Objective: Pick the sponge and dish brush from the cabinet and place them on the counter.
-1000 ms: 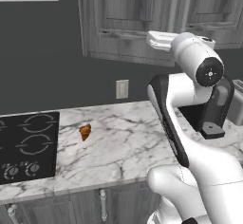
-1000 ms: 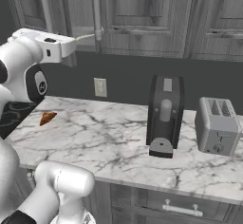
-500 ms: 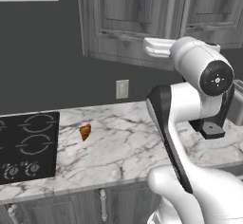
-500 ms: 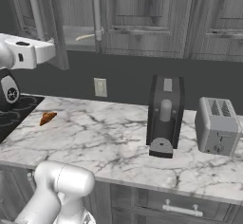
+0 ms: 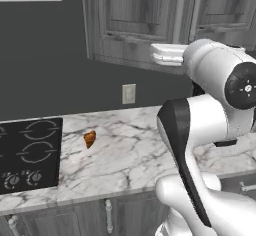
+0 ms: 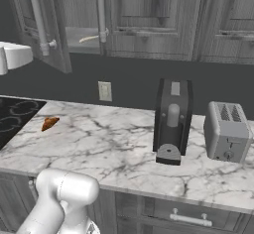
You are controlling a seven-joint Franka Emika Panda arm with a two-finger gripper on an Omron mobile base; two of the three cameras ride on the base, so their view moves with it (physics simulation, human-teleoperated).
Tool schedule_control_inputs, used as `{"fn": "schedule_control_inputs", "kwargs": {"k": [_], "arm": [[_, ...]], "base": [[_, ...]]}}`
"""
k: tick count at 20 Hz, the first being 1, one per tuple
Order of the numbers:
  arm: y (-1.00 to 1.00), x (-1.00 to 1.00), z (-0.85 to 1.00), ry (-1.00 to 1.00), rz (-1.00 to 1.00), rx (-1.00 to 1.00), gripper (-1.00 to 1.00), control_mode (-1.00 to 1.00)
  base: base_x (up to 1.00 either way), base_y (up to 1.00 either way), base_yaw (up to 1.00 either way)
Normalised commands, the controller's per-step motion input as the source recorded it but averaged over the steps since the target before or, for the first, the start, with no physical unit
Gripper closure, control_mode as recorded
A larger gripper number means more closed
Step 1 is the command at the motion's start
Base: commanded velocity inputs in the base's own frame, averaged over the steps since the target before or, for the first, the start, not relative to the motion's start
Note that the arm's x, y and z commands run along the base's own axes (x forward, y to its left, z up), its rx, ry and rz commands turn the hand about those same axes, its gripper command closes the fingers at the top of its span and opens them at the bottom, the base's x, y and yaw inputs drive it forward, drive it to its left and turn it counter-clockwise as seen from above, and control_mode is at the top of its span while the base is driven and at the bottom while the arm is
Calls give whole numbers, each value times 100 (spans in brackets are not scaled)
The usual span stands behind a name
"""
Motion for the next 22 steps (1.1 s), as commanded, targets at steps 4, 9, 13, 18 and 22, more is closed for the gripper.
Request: {"fn": "schedule_control_inputs", "kwargs": {"k": [4, 9, 13, 18, 22], "arm": [[-65, -21, 13, -6, 3, 8, -100, -100], [-80, -8, 13, -9, 8, 12, -100, -100], [-67, -6, 3, -11, 13, 18, -100, -100], [-55, -2, 0, -1, 14, 24, -100, -100], [-46, 1, 0, 7, 10, 23, -100, -100]], "base": [[0, 0, 0], [0, 0, 0], [0, 0, 0], [0, 0, 0], [0, 0, 0]]}}
